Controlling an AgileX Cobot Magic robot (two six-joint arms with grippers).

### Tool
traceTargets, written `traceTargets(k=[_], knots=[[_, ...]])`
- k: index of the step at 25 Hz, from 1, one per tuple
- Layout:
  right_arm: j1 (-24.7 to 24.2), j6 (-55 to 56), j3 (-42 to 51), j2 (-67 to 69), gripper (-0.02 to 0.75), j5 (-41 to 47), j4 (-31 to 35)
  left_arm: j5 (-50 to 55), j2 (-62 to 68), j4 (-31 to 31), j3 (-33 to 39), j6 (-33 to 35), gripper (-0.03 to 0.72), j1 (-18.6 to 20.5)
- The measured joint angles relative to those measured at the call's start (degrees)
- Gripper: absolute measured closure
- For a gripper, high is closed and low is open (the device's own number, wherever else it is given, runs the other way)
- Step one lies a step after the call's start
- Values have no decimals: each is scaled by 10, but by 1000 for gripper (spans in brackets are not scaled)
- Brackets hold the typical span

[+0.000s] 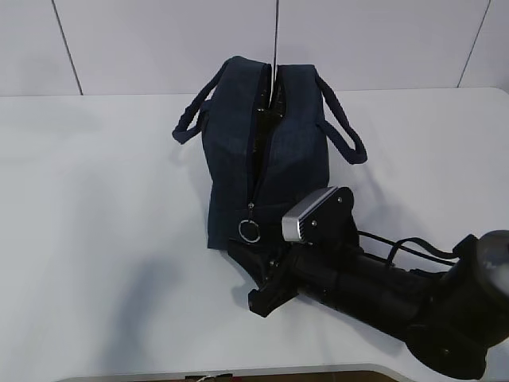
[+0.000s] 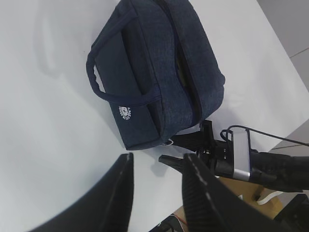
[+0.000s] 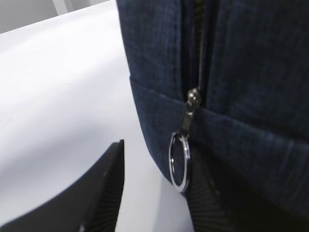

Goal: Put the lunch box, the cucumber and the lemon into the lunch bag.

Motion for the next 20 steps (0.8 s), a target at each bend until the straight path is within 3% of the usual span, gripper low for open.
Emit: traceTargets(k=[13,20], knots=[[0,3,-6,7,405,-3,2,0,0,0,0,0,446,0],[0,3,-6,7,519,-3,7,0,0,0,0,0,446,0]])
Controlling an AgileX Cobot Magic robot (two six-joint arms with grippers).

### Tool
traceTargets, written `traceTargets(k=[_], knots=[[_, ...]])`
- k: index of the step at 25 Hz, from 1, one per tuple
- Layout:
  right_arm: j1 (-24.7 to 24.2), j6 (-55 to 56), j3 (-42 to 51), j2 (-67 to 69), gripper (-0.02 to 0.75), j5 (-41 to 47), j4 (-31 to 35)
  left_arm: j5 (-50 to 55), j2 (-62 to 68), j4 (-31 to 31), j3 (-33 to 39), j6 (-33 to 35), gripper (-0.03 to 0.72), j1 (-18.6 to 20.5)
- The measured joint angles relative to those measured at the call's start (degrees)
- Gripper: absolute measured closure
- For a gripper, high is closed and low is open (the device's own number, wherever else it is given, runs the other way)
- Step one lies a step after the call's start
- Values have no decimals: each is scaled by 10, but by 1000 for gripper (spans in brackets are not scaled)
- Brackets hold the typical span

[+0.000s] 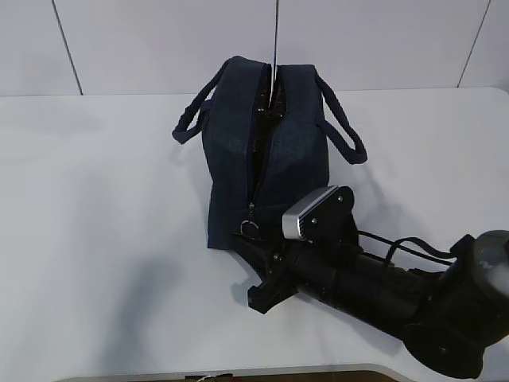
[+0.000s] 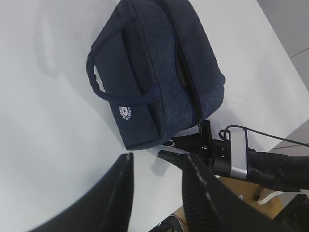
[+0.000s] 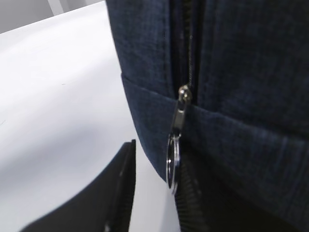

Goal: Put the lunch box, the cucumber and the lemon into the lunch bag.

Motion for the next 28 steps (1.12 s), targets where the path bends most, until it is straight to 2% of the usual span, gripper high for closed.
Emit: traceTargets(k=[6,11,13,20,28], knots=[[0,0,0,0,538,0,11,0,0,0,0,0,446,0],[0,3,0,0,694,0,16,0,0,0,0,0,446,0],[0,3,0,0,731,5,16,0,0,0,0,0,446,0],[0,3,0,-4,733,24,12,0,0,0,0,0,446,0],[0,3,2,-98,733,160,-7,0,0,0,0,0,446,0]])
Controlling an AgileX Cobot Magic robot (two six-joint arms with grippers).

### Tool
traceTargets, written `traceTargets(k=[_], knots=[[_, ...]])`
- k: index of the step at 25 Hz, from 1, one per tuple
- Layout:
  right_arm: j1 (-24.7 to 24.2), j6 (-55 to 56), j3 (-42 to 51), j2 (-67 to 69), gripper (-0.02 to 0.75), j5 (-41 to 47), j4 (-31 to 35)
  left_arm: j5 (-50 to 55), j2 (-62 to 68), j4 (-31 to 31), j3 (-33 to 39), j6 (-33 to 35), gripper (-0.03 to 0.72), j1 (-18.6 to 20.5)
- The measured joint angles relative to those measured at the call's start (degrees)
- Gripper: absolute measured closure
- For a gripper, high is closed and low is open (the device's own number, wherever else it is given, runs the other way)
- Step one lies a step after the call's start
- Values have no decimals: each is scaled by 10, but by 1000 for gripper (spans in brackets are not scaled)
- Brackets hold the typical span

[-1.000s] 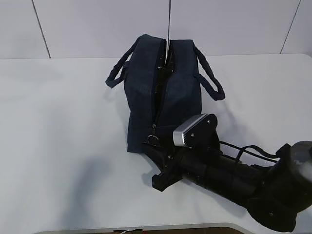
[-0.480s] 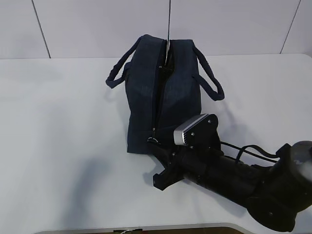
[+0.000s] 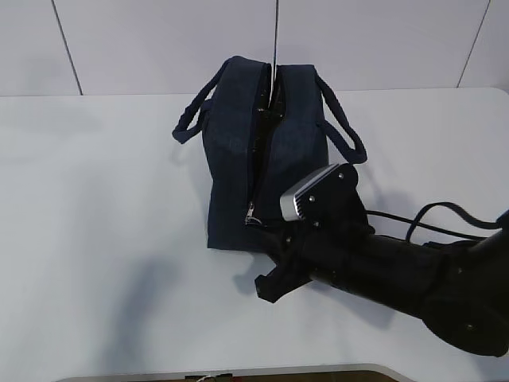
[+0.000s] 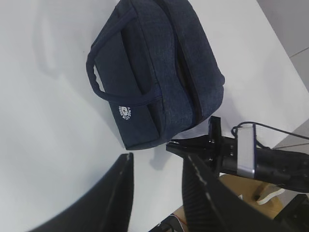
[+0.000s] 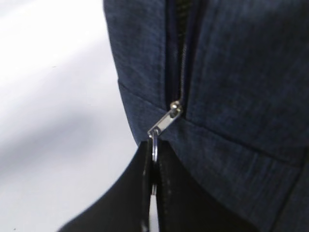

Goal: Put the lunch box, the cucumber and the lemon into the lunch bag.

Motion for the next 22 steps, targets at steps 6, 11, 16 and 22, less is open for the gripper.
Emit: traceTargets(k=[6,11,16,22], knots=[[0,5,4,-66,733,98,-21,0,0,0,0,0,446,0],[0,5,4,-114,733,170,-23,0,0,0,0,0,446,0],[0,6,4,-169,733,192,-26,0,0,0,0,0,446,0],[0,7,-1,-196,733,203,-50,0,0,0,0,0,446,0]])
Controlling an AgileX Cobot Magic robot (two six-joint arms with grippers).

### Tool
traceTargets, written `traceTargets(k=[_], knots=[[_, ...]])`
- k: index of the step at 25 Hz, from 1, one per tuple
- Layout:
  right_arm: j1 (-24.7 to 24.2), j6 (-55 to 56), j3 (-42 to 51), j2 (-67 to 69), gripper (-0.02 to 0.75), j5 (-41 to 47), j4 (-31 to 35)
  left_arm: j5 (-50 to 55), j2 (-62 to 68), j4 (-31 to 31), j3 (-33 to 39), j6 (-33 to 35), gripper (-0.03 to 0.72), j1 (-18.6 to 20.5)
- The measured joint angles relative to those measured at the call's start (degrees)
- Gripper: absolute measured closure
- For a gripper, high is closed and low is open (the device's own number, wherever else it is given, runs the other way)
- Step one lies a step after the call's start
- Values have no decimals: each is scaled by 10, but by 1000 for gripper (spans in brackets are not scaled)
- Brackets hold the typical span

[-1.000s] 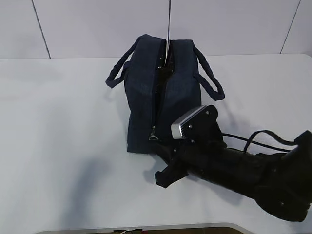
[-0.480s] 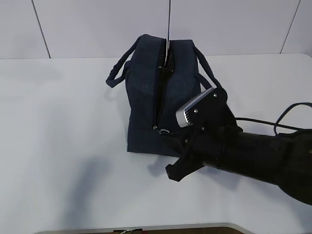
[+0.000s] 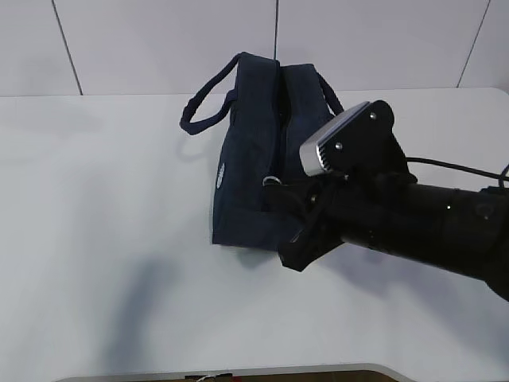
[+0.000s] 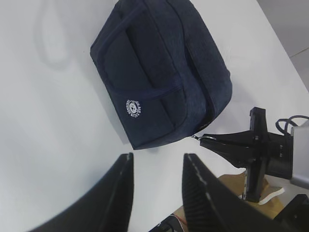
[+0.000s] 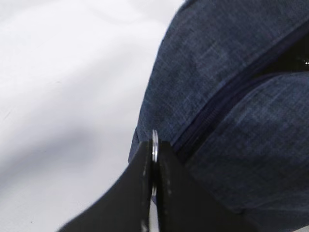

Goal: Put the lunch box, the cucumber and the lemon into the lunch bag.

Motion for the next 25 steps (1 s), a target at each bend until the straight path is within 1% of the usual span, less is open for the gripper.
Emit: traceTargets(k=[5,11,14,18,21,25], knots=[[0,0,-45,-3,733,22,-5,0,0,0,0,0,446,0],[0,0,-126,-3,733,94,-34,0,0,0,1,0,446,0],[0,1,-158,-3,733,137,-38,0,0,0,12,0,446,0],[0,1,-188,-3,733,173,-39,0,0,0,47,0,446,-1],[0,1,-196,-3,733,181,-39,-1,0,10,79,12,446,-18],[0,12,-197,-3,733,192,-39,-1,0,48,120,40,446,-65]])
